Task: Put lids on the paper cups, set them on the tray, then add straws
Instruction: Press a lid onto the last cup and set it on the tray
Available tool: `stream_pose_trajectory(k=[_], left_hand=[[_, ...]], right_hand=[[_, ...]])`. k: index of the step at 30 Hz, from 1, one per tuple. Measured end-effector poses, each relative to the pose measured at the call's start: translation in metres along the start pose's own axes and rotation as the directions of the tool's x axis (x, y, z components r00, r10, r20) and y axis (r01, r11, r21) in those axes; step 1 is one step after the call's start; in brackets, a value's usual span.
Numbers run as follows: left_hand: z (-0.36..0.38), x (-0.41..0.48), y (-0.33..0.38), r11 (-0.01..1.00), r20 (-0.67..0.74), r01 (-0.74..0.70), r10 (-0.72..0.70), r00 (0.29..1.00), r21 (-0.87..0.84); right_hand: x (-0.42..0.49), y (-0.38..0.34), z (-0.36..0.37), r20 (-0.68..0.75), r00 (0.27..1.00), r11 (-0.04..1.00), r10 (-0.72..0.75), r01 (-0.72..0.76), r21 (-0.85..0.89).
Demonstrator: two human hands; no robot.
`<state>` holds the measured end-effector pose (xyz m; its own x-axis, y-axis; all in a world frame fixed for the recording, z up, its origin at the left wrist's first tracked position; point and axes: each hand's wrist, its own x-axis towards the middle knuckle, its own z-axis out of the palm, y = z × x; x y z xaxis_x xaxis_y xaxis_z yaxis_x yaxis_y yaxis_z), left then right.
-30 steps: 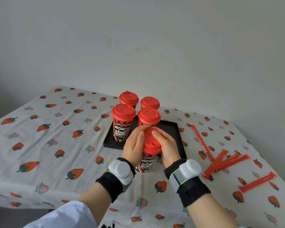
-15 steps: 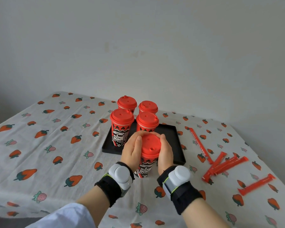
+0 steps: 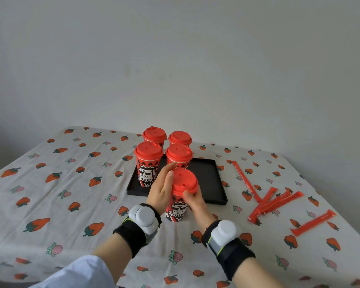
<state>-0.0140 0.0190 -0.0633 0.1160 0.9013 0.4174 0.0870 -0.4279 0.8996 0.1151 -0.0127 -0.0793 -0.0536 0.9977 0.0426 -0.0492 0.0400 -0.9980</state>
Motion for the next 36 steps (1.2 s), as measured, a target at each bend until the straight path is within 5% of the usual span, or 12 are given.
stream_pose_trajectory(k=[2,9,14,21,36], left_hand=[[0.004,-0.004,0.001,0.997,-0.051,0.047,-0.050,0.997,-0.061],[0.012,-0.017,-0.017,0.915,-0.136,0.218,-0.277,0.951,-0.340],[0.013,-0.014,-0.034,0.937,-0.158,0.267,-0.305,0.939,-0.224],[0.011,-0.015,-0.060,0.942,0.060,0.332,-0.335,0.940,0.058],[0.008,-0.013,-0.066,0.935,0.104,0.353,-0.353,0.930,0.019]], right_hand=[[-0.005,0.016,0.004,-0.014,1.000,0.987,-0.026,0.023,-0.159],[0.002,0.017,-0.011,-0.156,0.977,0.978,-0.144,0.116,-0.174],[0.025,-0.001,-0.047,-0.261,0.945,0.970,-0.196,0.148,-0.195],[0.066,0.001,-0.086,-0.330,0.936,0.953,-0.122,0.018,-0.303],[0.130,0.017,-0.089,-0.295,0.949,0.927,-0.114,-0.005,-0.374]])
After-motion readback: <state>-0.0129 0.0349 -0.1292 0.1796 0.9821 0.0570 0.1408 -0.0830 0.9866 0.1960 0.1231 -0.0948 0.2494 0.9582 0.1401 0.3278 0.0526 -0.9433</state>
